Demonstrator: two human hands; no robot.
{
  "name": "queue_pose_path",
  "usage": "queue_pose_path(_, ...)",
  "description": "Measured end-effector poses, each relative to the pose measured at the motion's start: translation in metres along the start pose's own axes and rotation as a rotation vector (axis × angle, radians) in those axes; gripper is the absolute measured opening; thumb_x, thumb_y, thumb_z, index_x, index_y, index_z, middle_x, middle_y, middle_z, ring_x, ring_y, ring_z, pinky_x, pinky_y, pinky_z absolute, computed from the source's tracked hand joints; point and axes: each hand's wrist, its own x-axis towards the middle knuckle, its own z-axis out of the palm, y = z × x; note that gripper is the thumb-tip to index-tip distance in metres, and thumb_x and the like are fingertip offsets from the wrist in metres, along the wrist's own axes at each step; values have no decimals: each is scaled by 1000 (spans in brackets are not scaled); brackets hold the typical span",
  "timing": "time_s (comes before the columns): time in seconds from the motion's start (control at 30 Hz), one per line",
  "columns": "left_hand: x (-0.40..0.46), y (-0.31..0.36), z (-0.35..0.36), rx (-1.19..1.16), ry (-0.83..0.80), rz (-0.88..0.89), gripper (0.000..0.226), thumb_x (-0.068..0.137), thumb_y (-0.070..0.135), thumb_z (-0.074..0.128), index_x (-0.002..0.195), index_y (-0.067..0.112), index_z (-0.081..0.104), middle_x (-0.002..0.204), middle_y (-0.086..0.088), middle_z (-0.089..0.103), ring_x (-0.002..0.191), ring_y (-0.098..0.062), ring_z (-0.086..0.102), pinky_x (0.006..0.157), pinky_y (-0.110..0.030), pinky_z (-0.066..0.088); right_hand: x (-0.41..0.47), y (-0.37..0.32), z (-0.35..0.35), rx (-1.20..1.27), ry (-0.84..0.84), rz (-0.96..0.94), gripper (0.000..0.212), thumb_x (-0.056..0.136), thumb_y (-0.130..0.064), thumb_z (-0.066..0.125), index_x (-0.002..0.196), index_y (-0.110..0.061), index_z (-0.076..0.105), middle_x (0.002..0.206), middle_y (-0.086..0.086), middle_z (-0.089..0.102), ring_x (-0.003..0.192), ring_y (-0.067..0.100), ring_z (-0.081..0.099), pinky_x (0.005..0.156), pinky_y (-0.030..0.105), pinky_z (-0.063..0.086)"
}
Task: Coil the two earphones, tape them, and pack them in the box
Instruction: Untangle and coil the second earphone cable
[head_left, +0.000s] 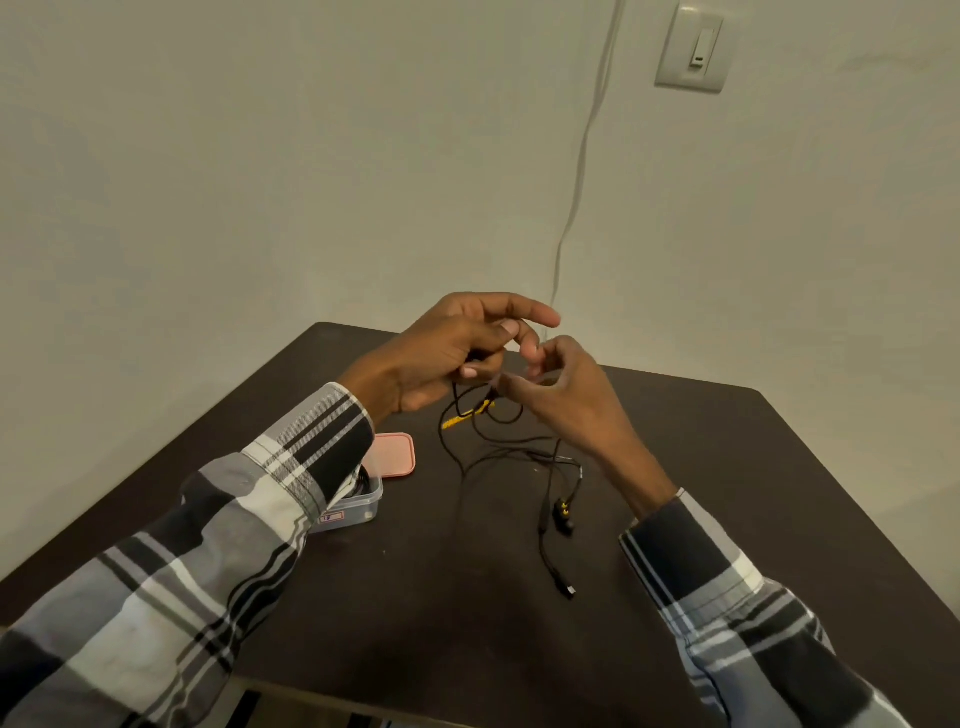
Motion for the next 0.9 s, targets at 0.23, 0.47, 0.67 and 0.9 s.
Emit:
queue_pose_path(0.23, 1, 2, 3, -10, -69, 26, 32, 103, 4, 36, 114, 10, 65, 77, -2, 61, 40, -6, 27, 43, -15, 30, -7, -4, 0, 377, -384, 102, 30, 92, -25, 71, 114, -5, 70, 103, 14, 74, 86, 15, 64, 77, 27, 55)
queue_pose_path(0.47, 0, -13, -9, 465, 303, 16, 18, 96, 15, 59, 110, 15, 69, 96, 4, 65, 55, 4, 50, 60, -13, 42, -10, -7, -13, 553, -187, 168, 20, 85, -22, 77, 93, -5, 72, 77, 13, 69, 68, 20, 67, 60, 27, 57)
queue_pose_path(0.67, 0, -25, -11, 810, 230, -5, 19, 82, 37, 76, 84, 18, 77, 77, 2, 72, 65, -3, 57, 61, -16, 43, -5, -2, -23, 728, -193, 229, 12, 86, -17, 75, 86, -7, 69, 73, 8, 65, 65, 15, 65, 60, 23, 58)
queue_pose_path(0.9, 2, -27, -4, 682, 210, 18, 20, 83, 36, 75, 82, 16, 76, 80, -1, 74, 74, -18, 66, 72, -32, 52, -17, 11, -7, 639, -302, 228, 25, 86, -4, 73, 111, -3, 70, 104, 19, 71, 98, 29, 72, 82, 41, 62)
